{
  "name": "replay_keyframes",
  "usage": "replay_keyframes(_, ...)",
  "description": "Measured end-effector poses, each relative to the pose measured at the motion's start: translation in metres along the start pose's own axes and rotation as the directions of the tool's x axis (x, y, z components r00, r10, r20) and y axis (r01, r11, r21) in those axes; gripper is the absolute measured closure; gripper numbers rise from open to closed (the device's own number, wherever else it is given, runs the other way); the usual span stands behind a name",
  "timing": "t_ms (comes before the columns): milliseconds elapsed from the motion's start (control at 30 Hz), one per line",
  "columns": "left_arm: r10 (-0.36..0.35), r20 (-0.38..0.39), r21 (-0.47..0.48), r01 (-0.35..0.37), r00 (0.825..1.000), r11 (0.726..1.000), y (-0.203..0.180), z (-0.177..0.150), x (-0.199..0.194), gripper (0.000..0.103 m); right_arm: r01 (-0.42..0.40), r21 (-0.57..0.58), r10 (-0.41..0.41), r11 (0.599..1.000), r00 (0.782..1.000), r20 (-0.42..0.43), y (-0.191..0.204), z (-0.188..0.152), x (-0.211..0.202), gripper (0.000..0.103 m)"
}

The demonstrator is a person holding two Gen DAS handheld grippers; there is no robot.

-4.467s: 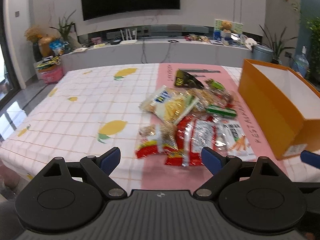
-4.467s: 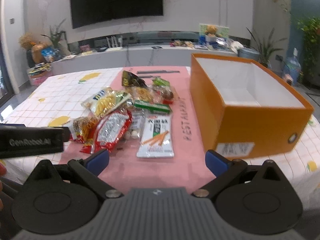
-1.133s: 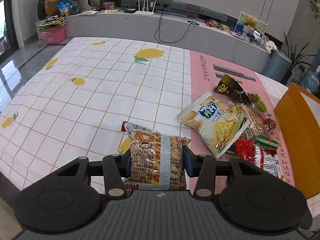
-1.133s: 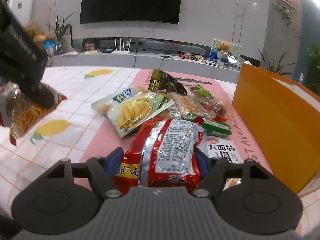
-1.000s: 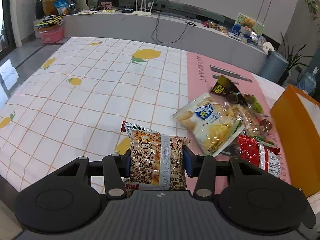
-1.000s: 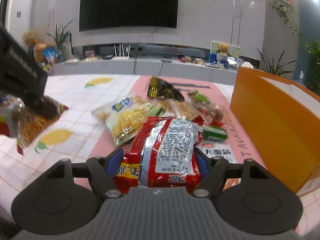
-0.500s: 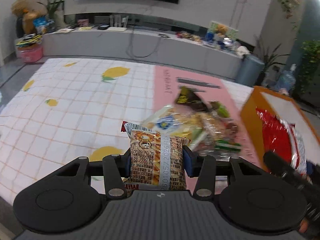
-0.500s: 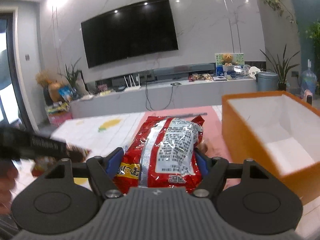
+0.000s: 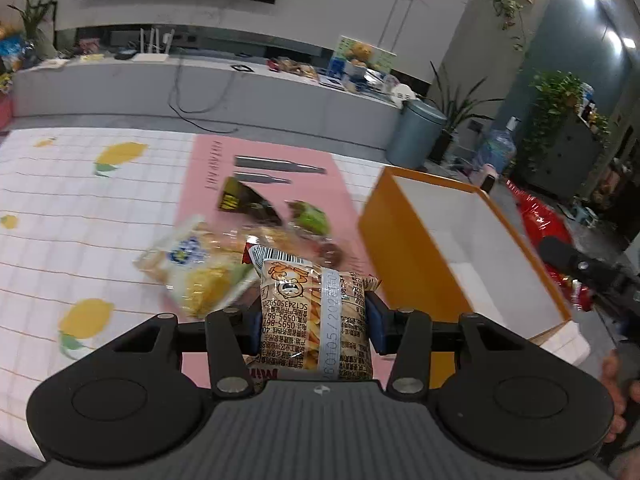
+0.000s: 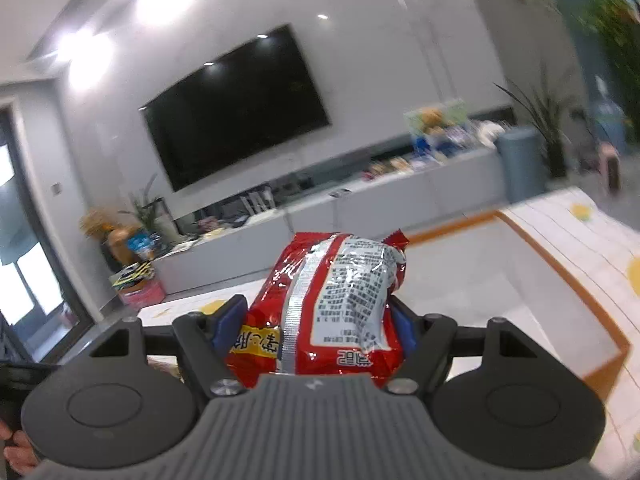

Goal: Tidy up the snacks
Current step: 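Carry the red pack into the orange box and open the right gripper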

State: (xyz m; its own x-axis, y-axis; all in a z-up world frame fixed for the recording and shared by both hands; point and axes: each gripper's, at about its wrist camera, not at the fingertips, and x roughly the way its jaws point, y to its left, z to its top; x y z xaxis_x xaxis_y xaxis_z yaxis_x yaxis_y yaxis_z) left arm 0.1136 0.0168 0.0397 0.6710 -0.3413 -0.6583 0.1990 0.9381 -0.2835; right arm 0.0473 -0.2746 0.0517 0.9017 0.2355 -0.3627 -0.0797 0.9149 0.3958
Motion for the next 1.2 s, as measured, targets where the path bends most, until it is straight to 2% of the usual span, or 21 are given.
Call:
replay_keyframes(200,-0.036,0.002,0.010,0.036,0.999,0.999,-0.026,0.003,0.013,0.049,0.066,0.057,-0.061,0.996,0.995,-0.074,-0.030,0.005,0.016,0.031)
replay_keyframes(400,-0.048,-0.012,0.041,0.048,0.999,0.998,-0.052,0.008,0.029,0.050,0.109,0.029,-0.104,0.994,0.984,-0.148,-0.034,0.006,0.043,0.031)
replay_keyframes(567,-0.054,-0.026,0.057,0.055,0.998,0.997,-0.064,0.010,0.037,0.050,0.121,-0.105,-0.144,0.987,0.957,-0.251,-0.027,-0.002,0.069,0.031)
replay_keyframes(733,-0.045,-0.034,0.053,0.047,0.998,0.998,-0.068,0.008,0.039,0.050,0.180,-0.135,-0.210,0.974,0.941,-0.264,-0.036,-0.001,0.078,0.031)
replay_keyframes(867,-0.034,-0.051,0.061,0.037,0.998,0.997,-0.071,0.007,0.044,0.050,0.177,-0.147,-0.214,0.973,0.929,-0.302,-0.042,0.001,0.085,0.030)
replay_keyframes(1000,-0.002,-0.025,0.068,0.003,1.000,0.998,-0.074,0.004,0.044,0.050,0.158,-0.016,-0.154,0.987,0.924,-0.351,-0.053,-0.002,0.083,0.026)
replay_keyframes(1200,-0.012,-0.036,0.065,0.014,0.999,0.998,-0.081,0.004,0.047,0.050,0.123,0.104,-0.077,0.987,0.928,-0.365,-0.059,0.000,0.074,0.022)
